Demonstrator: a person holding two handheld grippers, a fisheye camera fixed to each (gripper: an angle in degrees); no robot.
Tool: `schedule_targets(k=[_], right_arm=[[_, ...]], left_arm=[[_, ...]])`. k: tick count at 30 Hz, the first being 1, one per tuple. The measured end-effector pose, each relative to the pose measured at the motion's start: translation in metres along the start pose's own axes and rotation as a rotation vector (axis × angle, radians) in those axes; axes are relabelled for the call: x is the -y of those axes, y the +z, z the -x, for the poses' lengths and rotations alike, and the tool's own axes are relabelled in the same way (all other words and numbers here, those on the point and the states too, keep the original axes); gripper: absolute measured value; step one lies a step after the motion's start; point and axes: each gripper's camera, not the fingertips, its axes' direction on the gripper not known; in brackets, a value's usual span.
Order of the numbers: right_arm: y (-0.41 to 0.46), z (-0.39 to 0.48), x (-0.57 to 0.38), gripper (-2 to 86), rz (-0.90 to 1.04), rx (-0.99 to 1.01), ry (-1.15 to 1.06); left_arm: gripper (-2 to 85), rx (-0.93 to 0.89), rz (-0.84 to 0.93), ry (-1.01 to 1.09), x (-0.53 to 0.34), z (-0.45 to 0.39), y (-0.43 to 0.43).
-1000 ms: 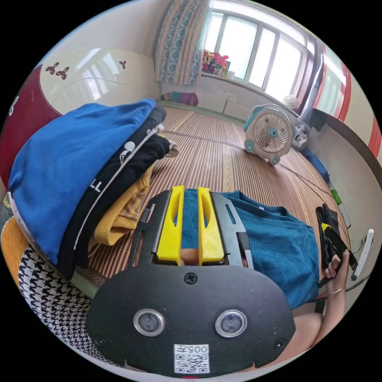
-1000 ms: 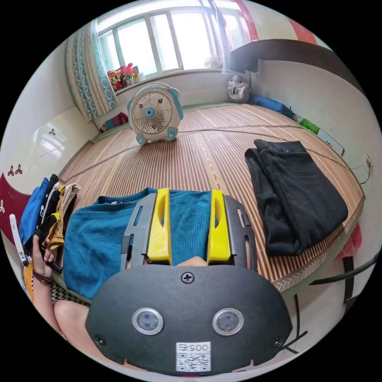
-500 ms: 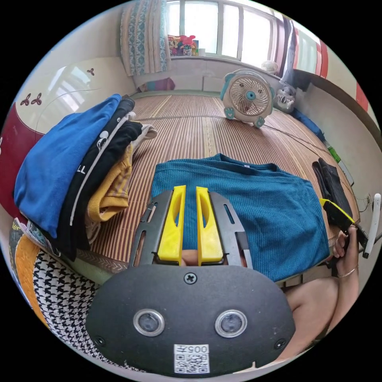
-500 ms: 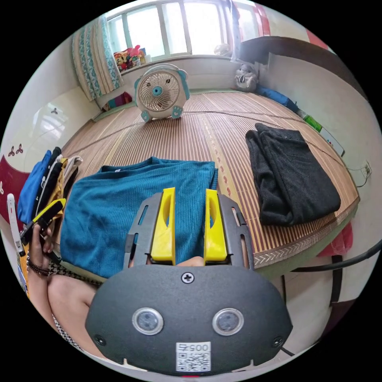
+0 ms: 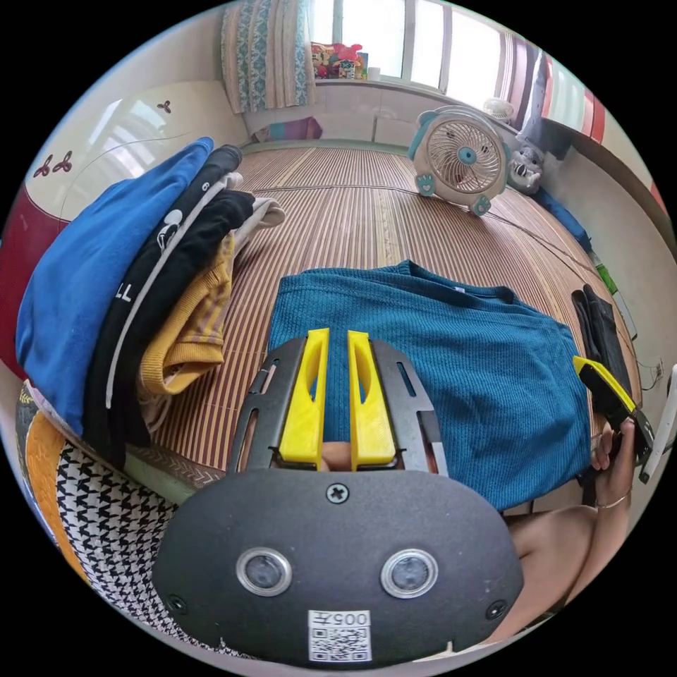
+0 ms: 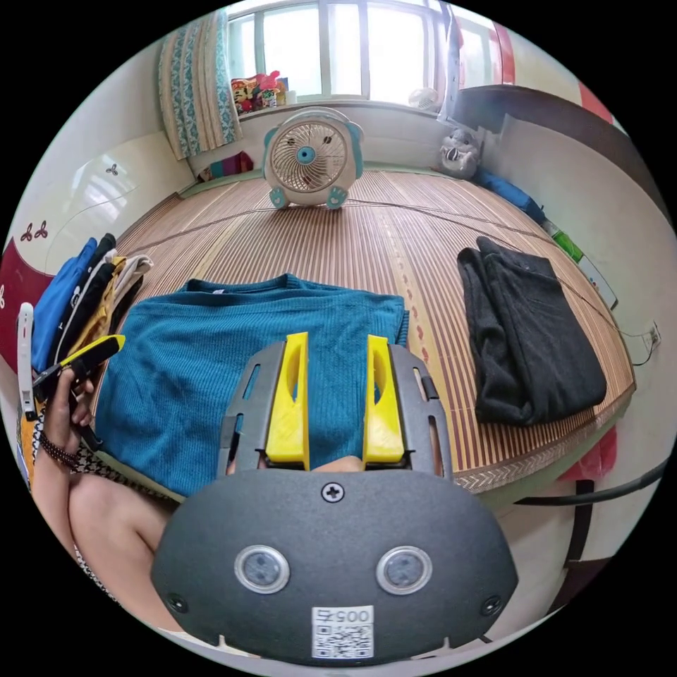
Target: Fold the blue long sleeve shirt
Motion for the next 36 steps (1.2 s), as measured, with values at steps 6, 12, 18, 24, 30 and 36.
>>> schedule_targets(k=[6, 12, 18, 24, 30, 36], right_arm=[[0.026, 0.001, 0.017, 12.0, 0.037, 0.008, 0.018], [0.057, -0.001, 0.026, 11.5, 0.108, -0.044, 0.006], [0.072, -0.020, 0.032, 9.9, 0.117, -0.021, 0.076], [0.080, -0.031, 0.033, 8.5, 0.100, -0.019, 0.144], [0.086, -0.042, 0.028, 8.4, 0.095, 0.043, 0.179], [0.072, -0.045, 0.012, 8.4, 0.058, 0.071, 0.160]], left_arm=[[5.7, 0.038, 0.002, 0.058, 0.013, -0.018, 0.013], [5.3, 0.052, 0.024, 0.083, 0.026, -0.031, 0.032], [5.2, 0.052, 0.021, 0.094, 0.032, -0.036, 0.051], [5.2, 0.087, -0.004, 0.091, 0.036, -0.047, 0.054], [5.3, 0.053, -0.015, 0.081, 0.028, -0.051, 0.048], [4.8, 0.147, -0.067, 0.125, 0.004, -0.059, 0.017]])
